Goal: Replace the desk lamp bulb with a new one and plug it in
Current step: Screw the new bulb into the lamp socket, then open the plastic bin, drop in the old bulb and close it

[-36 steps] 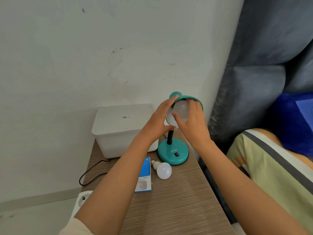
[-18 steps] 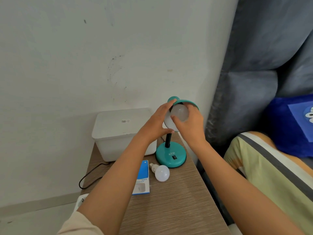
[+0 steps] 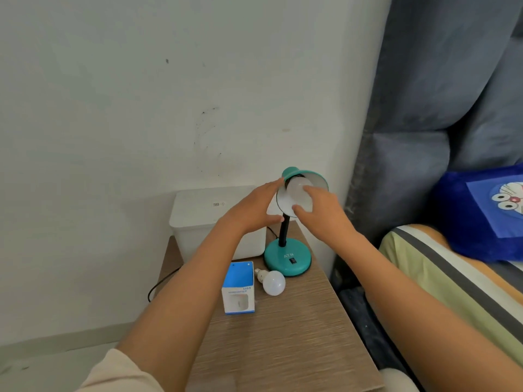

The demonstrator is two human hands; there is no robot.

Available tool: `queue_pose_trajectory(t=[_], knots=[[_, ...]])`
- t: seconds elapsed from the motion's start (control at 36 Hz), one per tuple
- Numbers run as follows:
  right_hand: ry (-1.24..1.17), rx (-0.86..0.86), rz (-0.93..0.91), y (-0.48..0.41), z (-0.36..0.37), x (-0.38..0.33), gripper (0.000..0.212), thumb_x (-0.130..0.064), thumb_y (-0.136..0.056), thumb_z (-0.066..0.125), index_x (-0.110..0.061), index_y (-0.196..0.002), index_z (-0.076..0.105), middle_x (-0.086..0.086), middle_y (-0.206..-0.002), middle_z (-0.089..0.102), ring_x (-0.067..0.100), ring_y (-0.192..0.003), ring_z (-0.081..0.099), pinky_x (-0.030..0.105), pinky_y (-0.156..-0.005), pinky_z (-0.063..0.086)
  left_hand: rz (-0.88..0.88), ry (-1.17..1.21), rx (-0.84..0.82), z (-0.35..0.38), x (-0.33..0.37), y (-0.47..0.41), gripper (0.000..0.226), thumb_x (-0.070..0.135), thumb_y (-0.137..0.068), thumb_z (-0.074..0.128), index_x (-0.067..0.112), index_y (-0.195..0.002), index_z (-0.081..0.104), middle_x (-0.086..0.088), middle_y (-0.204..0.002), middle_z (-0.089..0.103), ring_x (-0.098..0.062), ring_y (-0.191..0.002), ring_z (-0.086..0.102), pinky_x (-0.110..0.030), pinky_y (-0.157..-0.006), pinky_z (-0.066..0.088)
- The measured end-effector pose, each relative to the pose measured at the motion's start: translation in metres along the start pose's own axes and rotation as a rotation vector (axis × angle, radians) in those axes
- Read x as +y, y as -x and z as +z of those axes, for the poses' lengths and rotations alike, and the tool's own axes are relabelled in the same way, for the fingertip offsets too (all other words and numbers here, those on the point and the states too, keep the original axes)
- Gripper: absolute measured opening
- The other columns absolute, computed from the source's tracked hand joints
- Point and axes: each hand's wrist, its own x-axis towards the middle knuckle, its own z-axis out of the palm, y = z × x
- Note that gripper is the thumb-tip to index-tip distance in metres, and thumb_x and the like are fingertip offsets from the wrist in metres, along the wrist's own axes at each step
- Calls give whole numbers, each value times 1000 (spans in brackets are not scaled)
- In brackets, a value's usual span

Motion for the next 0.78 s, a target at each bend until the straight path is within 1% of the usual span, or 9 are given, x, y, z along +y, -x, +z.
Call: queue_pose_trajectory(t=[0.08, 0.19, 0.36, 0.44, 0.53, 0.58, 0.69, 0.72, 0.78], knots=[[0, -29, -28, 13, 8, -7, 55, -28, -92, 54, -9, -141, 37, 10, -145, 43, 22, -133, 40, 28, -106, 32, -51, -30, -4, -6, -7, 16, 74, 37, -89, 61, 20, -149, 21, 0, -156, 23, -15, -141, 24, -28, -112, 21], [-33, -114, -37, 20, 34, -12, 56, -33, -90, 56, -13, -140, 41, 6, -145, 45, 20, -133, 41, 28, -106, 34, -167, -32, 48, -11, -31, 38, 70, 50, -89, 54, 18, -146, 29, -1, -154, 28, -16, -139, 29, -33, -111, 26], [-57, -262, 4, 6, 85, -10, 62, -36, -89, 56, -9, -141, 37, 9, -146, 43, 22, -134, 40, 32, -110, 32, -381, 75, 193, -19, -89, 66, 73, 51, -91, 48, 13, -148, 24, -4, -155, 24, -19, -141, 24, -36, -114, 24], [-133, -262, 64, -9, 105, -6, 67, -40, -88, 57, -10, -142, 32, 9, -147, 40, 23, -135, 37, 37, -112, 33, -486, 158, 295, -23, -120, 75, 80, 54, -87, 54, 11, -147, 25, -6, -152, 27, -21, -141, 25, -36, -115, 24], [-186, -212, 146, -29, 118, -5, 80, -41, -86, 60, -4, -146, 22, 14, -152, 31, 26, -140, 29, 38, -116, 27, -531, 241, 370, -24, -151, 77, 79, 63, -74, 64, 20, -136, 40, -2, -135, 45, -19, -127, 41, -40, -107, 38], [-207, -220, 219, -44, 125, -3, 90, -44, -83, 63, -1, -147, 16, 16, -154, 25, 28, -142, 25, 38, -117, 24, -559, 298, 367, -23, -168, 78, 75, 57, -71, 71, 21, -131, 42, -1, -129, 47, -16, -121, 44, -41, -102, 42], [-281, -255, 268, -70, 143, 8, 100, -57, -73, 67, -6, -145, 20, 14, -150, 33, 28, -137, 33, 45, -112, 33, -575, 425, 349, -13, -189, 74, 79, 56, -68, 75, 29, -133, 39, 7, -131, 48, -9, -120, 46, -37, -104, 41], [-295, -256, 273, -74, 146, 9, 100, -55, -72, 69, -6, -145, 21, 13, -149, 35, 26, -136, 35, 43, -112, 34, -567, 433, 352, -10, -191, 73, 79, 54, -71, 74, 29, -136, 37, 9, -134, 46, -8, -122, 45, -36, -106, 39], [-356, -223, 271, -77, 150, 12, 92, -42, -75, 73, -4, -144, 25, 10, -146, 38, 17, -127, 39, 30, -109, 32, -577, 474, 401, -3, -199, 72, 89, 53, -71, 74, 26, -144, 31, 11, -144, 39, -8, -131, 38, -35, -112, 32]])
